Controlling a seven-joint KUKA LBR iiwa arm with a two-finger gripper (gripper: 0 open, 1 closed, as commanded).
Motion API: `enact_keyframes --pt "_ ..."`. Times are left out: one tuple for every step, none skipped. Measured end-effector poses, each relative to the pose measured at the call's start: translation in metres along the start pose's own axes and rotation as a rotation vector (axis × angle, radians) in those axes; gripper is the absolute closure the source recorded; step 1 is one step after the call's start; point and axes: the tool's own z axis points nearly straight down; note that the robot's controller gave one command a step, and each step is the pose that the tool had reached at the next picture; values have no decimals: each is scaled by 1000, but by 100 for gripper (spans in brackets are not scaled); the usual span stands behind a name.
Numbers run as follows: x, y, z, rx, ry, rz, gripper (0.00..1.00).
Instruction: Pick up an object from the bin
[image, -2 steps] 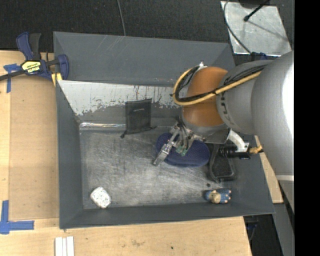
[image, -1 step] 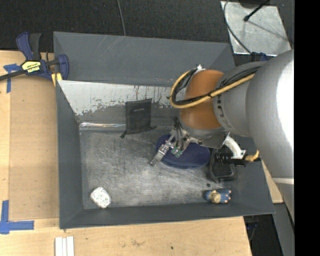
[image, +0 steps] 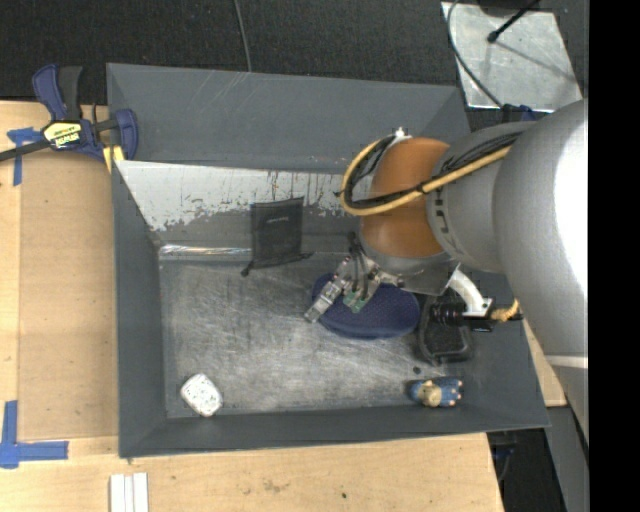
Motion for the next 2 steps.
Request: enact_keyframes --pt "-2 1 -2 6 10 -3 100" --pt "-4 3 -56 5 11 -5 100"
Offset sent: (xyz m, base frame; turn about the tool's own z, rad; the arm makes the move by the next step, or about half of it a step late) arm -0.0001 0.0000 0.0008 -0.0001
